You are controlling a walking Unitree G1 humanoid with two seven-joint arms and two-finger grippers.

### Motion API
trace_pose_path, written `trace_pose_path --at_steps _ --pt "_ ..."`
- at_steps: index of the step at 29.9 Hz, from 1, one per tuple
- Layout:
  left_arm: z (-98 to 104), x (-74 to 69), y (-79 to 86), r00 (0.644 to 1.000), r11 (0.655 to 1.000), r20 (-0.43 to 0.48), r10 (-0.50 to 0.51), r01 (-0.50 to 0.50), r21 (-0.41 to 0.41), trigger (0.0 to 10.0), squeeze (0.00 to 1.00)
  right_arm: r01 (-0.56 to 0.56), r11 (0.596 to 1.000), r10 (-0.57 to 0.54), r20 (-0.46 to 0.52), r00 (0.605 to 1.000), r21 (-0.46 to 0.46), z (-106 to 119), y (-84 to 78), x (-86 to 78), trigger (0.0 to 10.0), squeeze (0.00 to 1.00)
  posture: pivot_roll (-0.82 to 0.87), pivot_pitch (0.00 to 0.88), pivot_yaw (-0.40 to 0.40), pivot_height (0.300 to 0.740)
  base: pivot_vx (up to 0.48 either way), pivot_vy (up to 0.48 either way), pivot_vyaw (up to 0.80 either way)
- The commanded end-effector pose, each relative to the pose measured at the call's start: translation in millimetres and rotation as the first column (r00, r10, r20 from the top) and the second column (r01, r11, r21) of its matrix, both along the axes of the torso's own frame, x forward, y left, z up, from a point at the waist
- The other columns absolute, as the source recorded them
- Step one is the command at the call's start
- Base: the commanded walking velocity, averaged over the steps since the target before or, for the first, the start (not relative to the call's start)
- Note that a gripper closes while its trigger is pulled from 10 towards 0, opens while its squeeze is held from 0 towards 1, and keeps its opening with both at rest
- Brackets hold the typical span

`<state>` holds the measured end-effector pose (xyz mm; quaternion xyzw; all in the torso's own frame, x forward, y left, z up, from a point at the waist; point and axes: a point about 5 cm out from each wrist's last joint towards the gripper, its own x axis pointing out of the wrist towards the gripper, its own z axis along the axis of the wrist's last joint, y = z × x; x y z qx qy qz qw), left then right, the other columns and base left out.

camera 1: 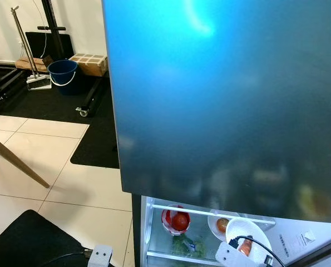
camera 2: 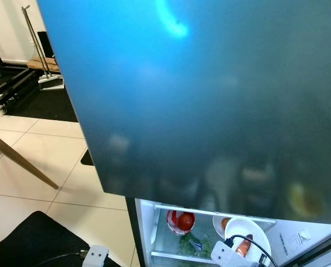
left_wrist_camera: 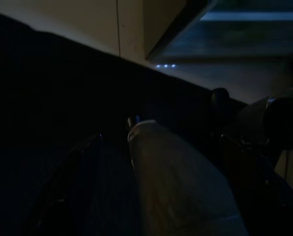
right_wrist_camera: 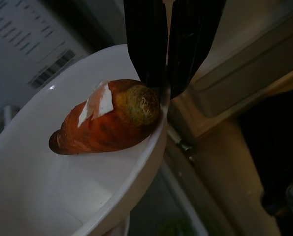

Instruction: Restocking fridge

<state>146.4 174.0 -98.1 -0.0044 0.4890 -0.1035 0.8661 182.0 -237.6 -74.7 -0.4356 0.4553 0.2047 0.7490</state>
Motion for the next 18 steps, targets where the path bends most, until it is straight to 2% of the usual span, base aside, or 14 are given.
trace_pose_path --at_steps 1,6,10,18 --pt "2 2.6 5.9 1.0 1.0 0.015 -0.009 0.009 0.009 10.0 0.0 -0.015 1.0 0.015 0.024 1.0 -0.015 4 -3.2 5.0 10.0 0.0 0.04 0.0 -0.048 0.73 0.0 0.0 0.0" --pt "5 9.3 1.3 0.998 0.999 0.05 -0.05 0.05 -0.002 10.0 0.0 -0.022 0.999 0.023 0.036 0.999 -0.032 6 -7.7 6.4 10.0 0.0 0.04 0.0 -0.049 0.705 0.0 0.0 0.0" --pt "6 11.2 -3.6 0.993 0.995 0.06 -0.105 0.105 0.001 10.0 0.0 -0.044 0.998 0.045 0.035 0.998 -0.048 5 -8.6 5.2 10.0 0.0 0.03 0.0 -0.051 0.68 0.0 0.0 0.0" --pt "6 11.7 -6.0 0.988 0.99 0.066 -0.138 0.138 -0.001 10.0 0.0 -0.051 0.997 0.053 0.038 0.998 -0.064 5 -9.8 4.3 10.0 0.0 0.03 0.0 -0.045 0.65 0.0 0.0 0.0"
